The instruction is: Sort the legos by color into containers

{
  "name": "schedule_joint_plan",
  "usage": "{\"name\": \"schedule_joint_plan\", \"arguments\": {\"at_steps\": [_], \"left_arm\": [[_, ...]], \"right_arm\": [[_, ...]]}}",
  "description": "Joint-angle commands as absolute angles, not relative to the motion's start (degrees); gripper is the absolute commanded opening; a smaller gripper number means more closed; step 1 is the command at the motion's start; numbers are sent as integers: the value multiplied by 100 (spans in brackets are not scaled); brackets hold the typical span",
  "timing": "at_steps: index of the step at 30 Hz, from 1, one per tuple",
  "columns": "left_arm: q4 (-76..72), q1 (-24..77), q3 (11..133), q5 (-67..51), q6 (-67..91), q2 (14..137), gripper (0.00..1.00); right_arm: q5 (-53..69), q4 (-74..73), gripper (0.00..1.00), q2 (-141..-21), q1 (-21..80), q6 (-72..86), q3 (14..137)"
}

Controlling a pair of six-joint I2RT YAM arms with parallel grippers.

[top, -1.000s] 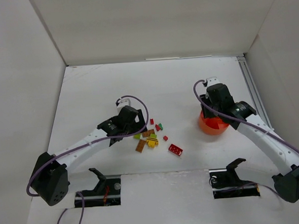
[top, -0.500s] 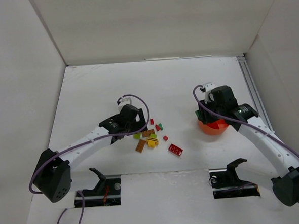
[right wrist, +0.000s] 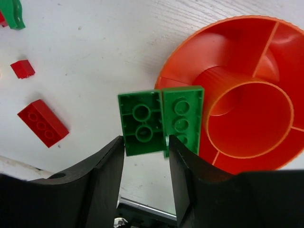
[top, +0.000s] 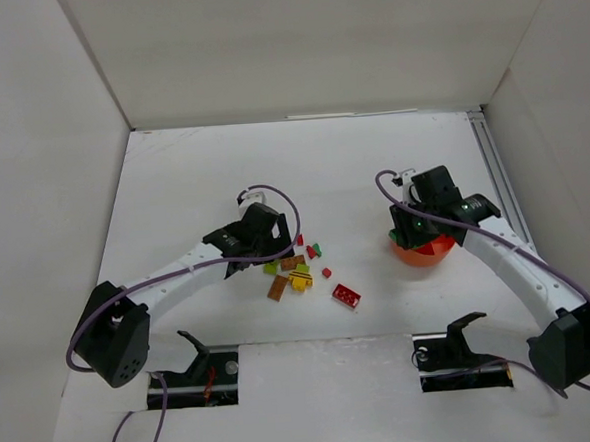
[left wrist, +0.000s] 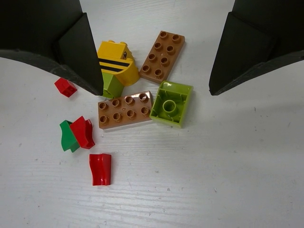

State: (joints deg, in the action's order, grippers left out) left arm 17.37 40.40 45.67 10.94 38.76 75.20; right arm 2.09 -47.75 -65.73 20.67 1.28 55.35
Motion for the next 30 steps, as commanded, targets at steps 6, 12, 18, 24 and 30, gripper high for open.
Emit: {"name": "schedule_joint_plan", "arguments": {"at_steps": [6,12,18,24,30], "left_arm": [[1626,4025,4790,1046,3735,7479,90],[1626,4025,4790,1046,3735,7479,90],[1626,4025,4790,1046,3735,7479,90],[1573,4025,4790,993,3735,7427,90],[1643,4025,4738,940,3788,7251,100]], "right_arm": [[158,-5282,49,-6460,1934,88,5924],[0,-5282,43,-6513,1881,88,5977],[614,-4993,45,-6162,1986,-219,6029],[458,-4641,59,-6396,3241,25,5950],[-34,-4201,66,-7575,3788,492,5678]]}}
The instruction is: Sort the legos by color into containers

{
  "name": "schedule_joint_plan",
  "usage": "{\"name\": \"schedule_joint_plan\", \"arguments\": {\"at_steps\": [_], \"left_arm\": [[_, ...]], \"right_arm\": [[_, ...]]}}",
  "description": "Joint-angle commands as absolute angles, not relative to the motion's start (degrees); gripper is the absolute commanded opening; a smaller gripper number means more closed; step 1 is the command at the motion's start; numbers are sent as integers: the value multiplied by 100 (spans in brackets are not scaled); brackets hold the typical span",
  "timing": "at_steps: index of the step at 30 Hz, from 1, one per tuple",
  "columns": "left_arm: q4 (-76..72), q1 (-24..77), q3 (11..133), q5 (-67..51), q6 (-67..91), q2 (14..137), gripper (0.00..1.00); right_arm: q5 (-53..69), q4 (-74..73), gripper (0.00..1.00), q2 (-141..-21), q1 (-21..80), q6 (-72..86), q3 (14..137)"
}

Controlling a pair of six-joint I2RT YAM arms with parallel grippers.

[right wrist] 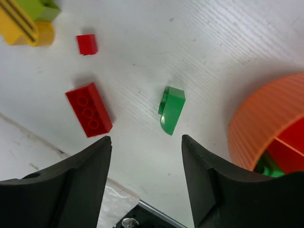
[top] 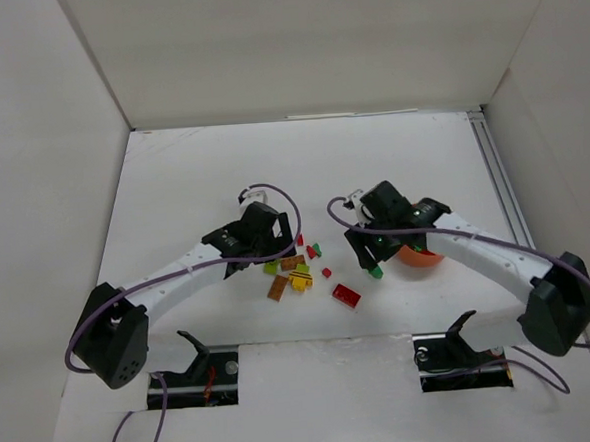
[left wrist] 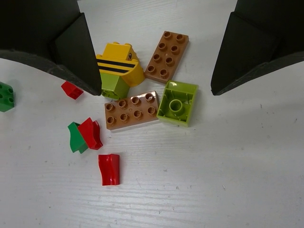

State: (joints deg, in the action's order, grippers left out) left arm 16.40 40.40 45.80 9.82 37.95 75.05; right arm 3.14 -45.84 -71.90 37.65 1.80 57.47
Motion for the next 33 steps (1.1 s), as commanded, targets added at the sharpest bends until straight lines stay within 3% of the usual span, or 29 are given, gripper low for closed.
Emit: {"name": "schedule_joint_plan", "arguments": {"at_steps": [1,10,13,14,20,24,28,33], "left_arm": [[1644,4025,4737,940,3788,7190,100],[1819,3973,4623,993,3850,6882,100],[1872,3973,4623,993,3850,6821,100],[1872,3973,4623,993,3902,6820,100],[1872,3973,4570,993,3902,6715,100],[1872,3973,4570,1046,3902,6715,100],[1872,3973,4623,1099,3902,6715,100],[1872,3973,4676,1099,3902,6662,100]], "right_arm": [[-174,-4123,67,-7802,3788,631,5617],[-615,-3437,70,-8560,3841,791,5441],[-562,-3384,58,-8763,3841,791,5388],[-562,-3384,51,-8832,3841,791,5388],[-615,-3322,36,-8763,3841,791,5204],[-554,-3383,12,-8473,3841,791,5203],[-649,-3708,6,-7947,3841,791,5351],[-1580,-4752,8,-7060,3780,825,5853]]}}
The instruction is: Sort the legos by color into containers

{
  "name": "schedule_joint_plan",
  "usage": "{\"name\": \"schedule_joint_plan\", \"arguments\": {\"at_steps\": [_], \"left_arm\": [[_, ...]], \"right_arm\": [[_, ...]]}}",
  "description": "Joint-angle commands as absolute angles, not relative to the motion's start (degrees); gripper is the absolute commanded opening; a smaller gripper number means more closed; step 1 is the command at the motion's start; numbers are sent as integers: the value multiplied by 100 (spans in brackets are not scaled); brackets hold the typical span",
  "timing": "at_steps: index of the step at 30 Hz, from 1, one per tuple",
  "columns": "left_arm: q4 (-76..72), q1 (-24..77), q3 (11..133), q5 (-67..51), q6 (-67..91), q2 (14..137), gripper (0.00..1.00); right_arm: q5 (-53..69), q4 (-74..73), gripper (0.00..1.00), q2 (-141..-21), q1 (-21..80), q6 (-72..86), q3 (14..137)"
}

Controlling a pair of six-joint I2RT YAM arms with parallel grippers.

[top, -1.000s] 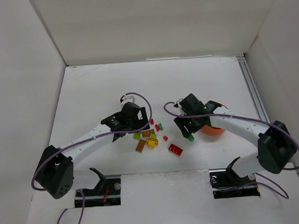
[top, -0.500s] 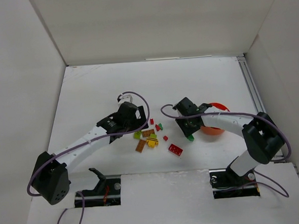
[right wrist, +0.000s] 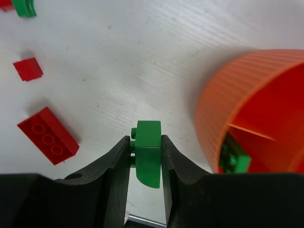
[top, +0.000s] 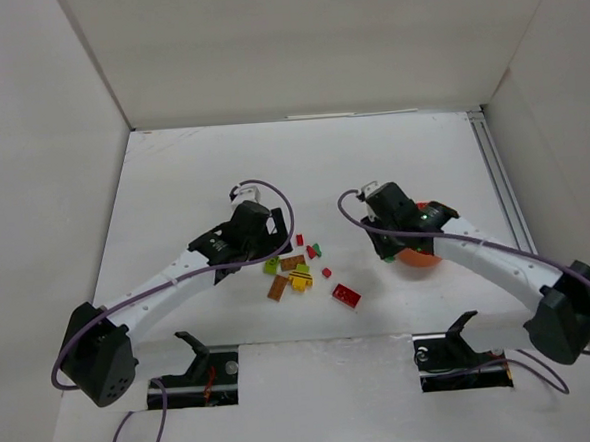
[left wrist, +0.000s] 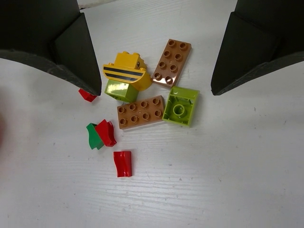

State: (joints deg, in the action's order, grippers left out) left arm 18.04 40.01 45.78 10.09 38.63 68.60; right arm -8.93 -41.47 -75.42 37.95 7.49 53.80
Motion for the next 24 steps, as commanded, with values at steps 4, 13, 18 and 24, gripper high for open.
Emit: {"name": "schedule_joint_plan", "arguments": {"at_steps": [4,13,18,24], "left_arm": [[1819,3973,4676,1099,3902,6662,100],[1819,3973,4729,1099,3797,6724,100],[1819,3973,4729,1151,3797,6776,100],[1819,3973,4729,1151,3797,6724,100]], "right_arm": [[-1623,-5070,8,-6698,3499,825,6161],[-1846,-5379,14,-7030,3146,879,6626],[-2484,-5721,15,-7374,3233,581,7136],[-2558,-5574,18,-7532,3357,230,7119]]}}
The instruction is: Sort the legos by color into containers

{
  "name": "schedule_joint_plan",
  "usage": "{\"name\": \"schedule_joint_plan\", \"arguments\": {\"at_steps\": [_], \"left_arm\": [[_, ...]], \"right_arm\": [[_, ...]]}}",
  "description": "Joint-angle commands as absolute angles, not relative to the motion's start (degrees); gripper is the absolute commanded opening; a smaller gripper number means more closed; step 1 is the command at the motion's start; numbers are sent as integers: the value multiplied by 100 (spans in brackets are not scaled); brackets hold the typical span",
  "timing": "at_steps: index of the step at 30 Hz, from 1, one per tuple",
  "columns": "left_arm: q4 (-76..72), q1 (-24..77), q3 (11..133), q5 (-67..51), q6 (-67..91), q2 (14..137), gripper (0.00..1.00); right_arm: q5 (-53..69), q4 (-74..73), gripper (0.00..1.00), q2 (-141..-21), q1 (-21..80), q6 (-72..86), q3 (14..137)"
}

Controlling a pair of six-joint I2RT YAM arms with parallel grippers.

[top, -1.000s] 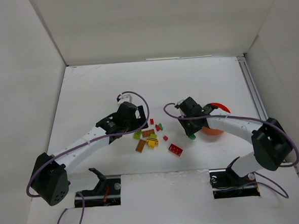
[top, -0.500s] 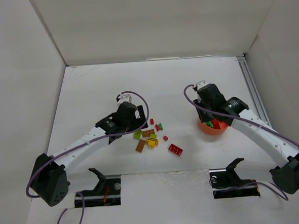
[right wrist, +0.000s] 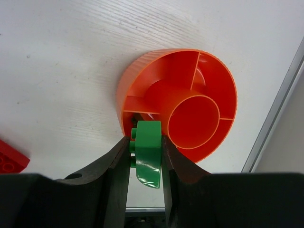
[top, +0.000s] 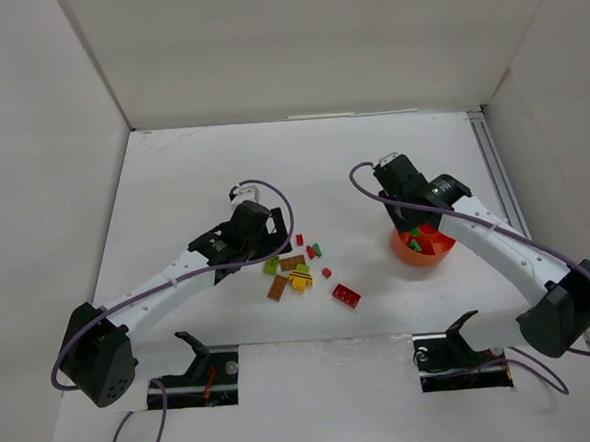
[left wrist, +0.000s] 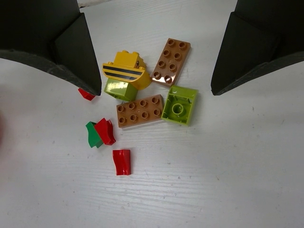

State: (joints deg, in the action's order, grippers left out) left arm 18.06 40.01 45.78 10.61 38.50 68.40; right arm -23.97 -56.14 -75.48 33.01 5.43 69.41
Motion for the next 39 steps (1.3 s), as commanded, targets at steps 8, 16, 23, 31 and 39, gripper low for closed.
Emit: {"name": "schedule_joint_plan", "arguments": {"at_steps": [8,16,23,31,39], "left_arm": [[1925,3920,4781,1266,3797,6724,100],[2030,3867,4887,1327,3797,6837,100],[2109,3867,5080,1327,3744,6943,100],[2109,3867,5080,1327,3692,6943,100],[2109,3867,5080,1327,3691,7154,100]], "right_arm": [[-2865,-5625,20,-7919,3305,167,7119],[-2594,-5625,27,-7699,3305,-114,7233],[-2663,-5810,29,-7761,3305,-325,7497],[-2610,-5810,30,-8164,3305,-387,7497],[-2452,-6204,29,-8490,3252,-325,7893]]}}
